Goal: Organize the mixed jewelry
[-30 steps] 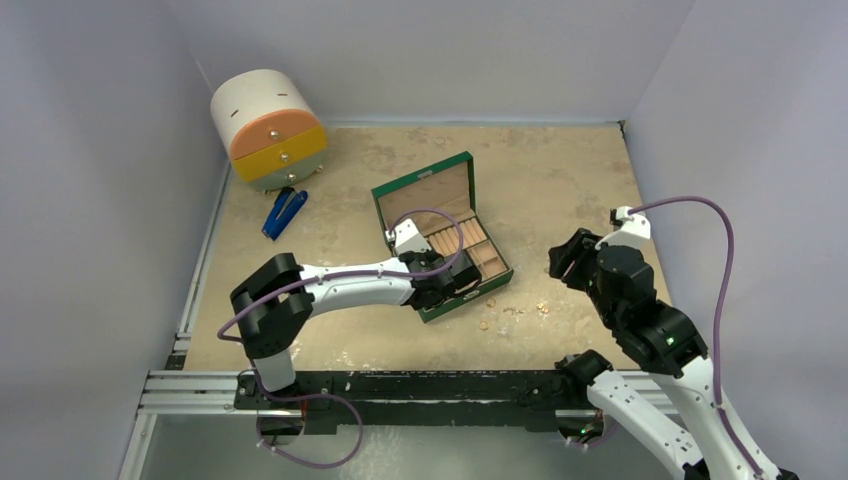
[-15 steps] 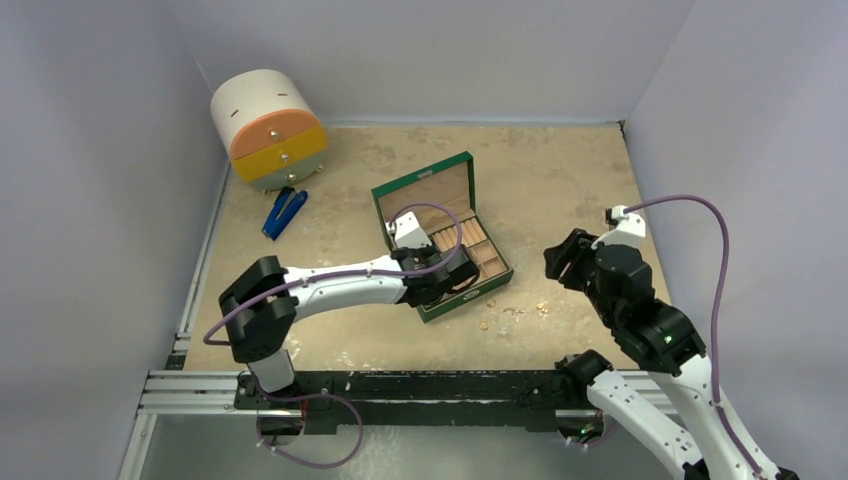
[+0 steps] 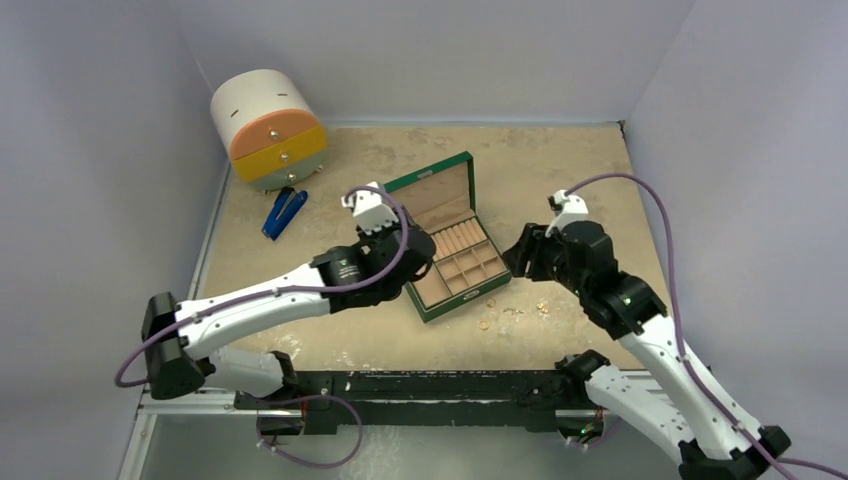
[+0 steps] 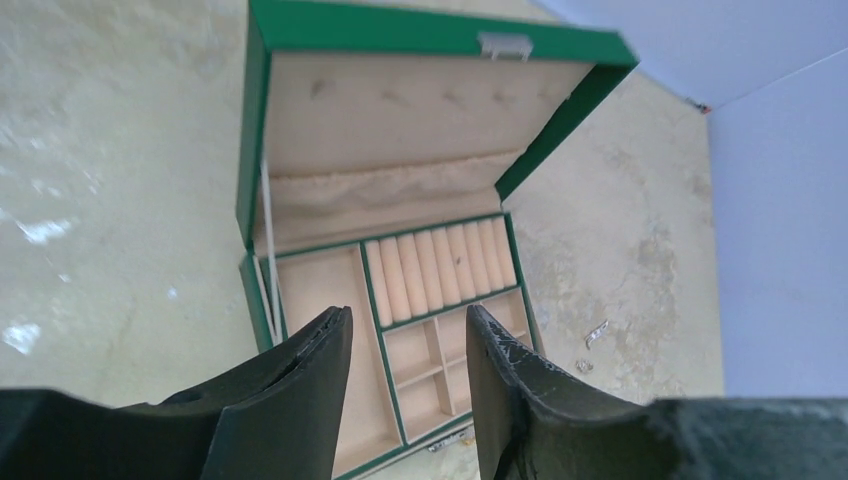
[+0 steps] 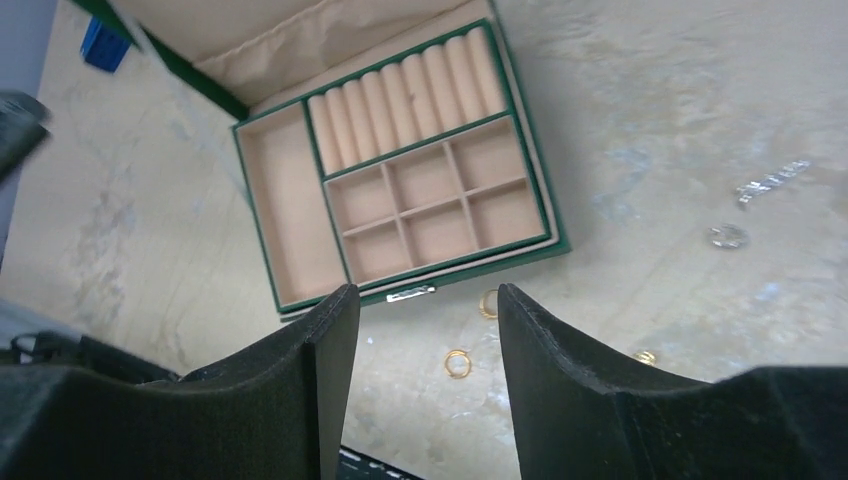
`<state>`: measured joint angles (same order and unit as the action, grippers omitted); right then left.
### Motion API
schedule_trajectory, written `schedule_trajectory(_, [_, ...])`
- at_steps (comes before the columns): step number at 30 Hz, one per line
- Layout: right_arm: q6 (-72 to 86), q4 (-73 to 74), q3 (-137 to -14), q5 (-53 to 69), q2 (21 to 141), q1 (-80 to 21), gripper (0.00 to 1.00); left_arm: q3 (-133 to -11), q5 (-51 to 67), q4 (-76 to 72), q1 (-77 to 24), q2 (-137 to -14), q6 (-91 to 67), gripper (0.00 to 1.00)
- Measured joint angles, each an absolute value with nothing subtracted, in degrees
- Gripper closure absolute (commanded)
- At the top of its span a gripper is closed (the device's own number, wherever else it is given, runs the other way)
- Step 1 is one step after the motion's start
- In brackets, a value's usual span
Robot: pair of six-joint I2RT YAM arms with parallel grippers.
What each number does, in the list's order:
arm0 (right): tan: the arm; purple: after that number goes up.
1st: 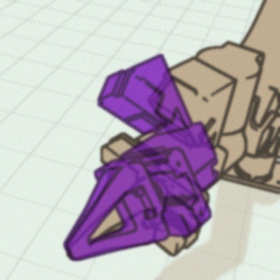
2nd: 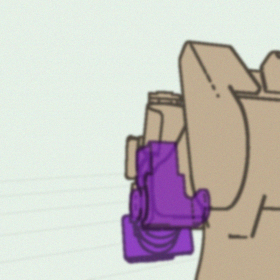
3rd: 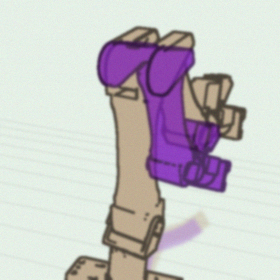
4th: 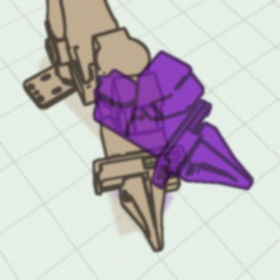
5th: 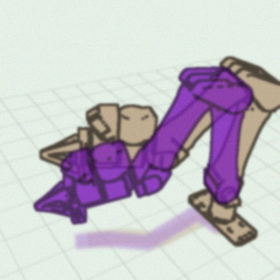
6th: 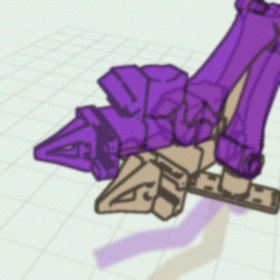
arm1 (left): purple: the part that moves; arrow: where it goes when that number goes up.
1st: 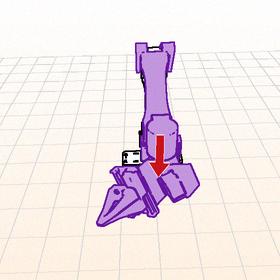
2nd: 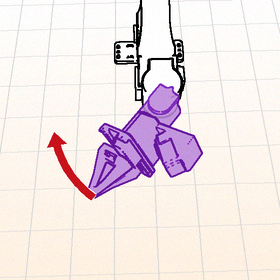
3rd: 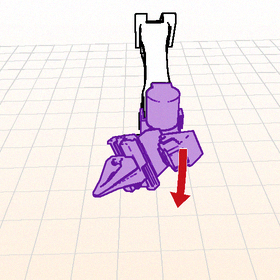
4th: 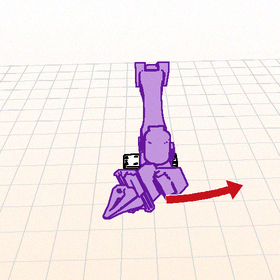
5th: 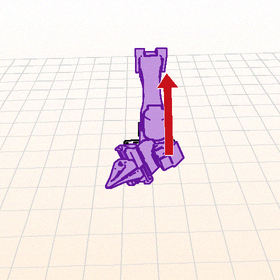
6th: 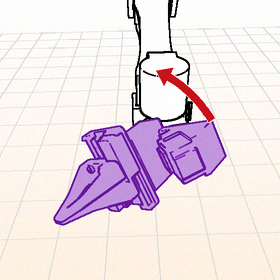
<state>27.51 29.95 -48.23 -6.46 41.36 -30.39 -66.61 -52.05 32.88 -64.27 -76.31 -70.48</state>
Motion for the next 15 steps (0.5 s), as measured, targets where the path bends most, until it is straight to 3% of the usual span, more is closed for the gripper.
schedule_trajectory(7, [25.06, 22.87, -46.85, 4.19, 50.00, -30.39, 0.47, -66.28, -56.93, 32.38, -64.27, -67.44, -59.24, 0.54])
schedule_trajectory(15, [23.46, 15.90, -46.26, 11.00, 58.30, -30.98, 0.50, -66.72, -54.81, 32.82, -64.27, -61.54, -44.86, 0.53])
